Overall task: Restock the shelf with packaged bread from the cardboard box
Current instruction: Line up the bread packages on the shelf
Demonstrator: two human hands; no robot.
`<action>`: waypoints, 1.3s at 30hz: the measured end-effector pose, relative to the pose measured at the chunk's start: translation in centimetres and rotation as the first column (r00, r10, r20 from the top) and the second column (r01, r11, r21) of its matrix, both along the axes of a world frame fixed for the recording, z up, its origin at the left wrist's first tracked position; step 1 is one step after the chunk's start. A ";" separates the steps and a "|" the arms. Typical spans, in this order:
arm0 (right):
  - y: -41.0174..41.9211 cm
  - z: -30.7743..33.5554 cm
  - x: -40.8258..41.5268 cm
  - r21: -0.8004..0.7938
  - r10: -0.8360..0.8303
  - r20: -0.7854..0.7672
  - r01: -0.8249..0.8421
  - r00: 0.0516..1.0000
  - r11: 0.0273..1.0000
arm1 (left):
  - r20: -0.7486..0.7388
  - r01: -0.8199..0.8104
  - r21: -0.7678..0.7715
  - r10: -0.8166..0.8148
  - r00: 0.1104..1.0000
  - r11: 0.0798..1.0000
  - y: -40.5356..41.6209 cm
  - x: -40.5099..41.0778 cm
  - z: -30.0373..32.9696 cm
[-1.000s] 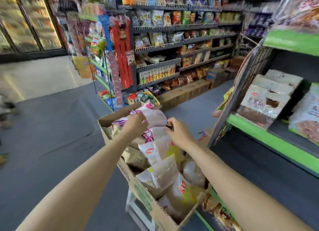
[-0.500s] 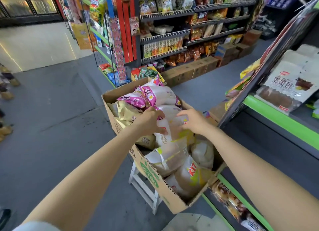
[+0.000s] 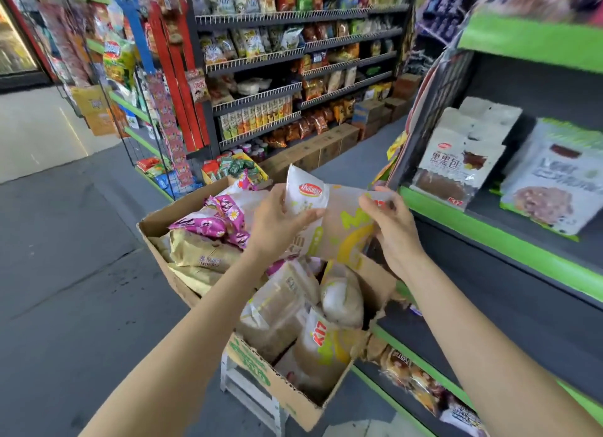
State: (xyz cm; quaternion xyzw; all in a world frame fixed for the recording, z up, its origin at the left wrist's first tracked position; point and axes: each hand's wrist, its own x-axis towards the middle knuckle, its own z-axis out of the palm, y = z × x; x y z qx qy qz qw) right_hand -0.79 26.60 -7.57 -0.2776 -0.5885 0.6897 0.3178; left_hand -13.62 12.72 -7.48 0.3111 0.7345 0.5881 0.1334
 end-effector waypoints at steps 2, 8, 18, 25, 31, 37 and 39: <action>1.4 0.7 2.7 0.029 0.063 0.022 -0.063 0.998 0.998 | -0.002 0.004 0.067 -0.004 1.000 0.998 2.7 2.0 1.1; 7.6 3.4 13.1 0.118 -0.229 0.061 0.221 0.972 0.968 | -0.021 0.186 0.118 -0.185 0.983 0.975 13.1 12.0 4.8; 22.1 4.9 33.3 0.221 -0.619 -0.046 0.612 0.784 0.759 | -0.041 0.607 -0.012 -0.607 0.794 0.795 32.0 31.8 6.5; 31.0 4.5 38.5 0.293 -0.625 0.138 0.571 0.769 0.767 | -0.237 0.407 -0.268 -0.469 0.851 0.873 42.0 37.5 5.6; 35.0 3.0 36.8 0.429 -0.595 0.251 0.463 0.763 0.775 | -0.182 0.332 -0.253 -0.382 0.906 0.909 46.7 35.6 3.9; 38.3 0.6 36.3 0.511 -0.690 0.269 0.508 0.672 0.693 | -0.140 0.397 -0.230 -0.434 0.890 0.889 49.9 35.1 1.9; 39.1 0.3 36.4 0.519 -0.704 0.269 0.517 0.658 0.681 | -0.171 0.376 -0.267 -0.428 0.887 0.887 50.9 35.6 1.8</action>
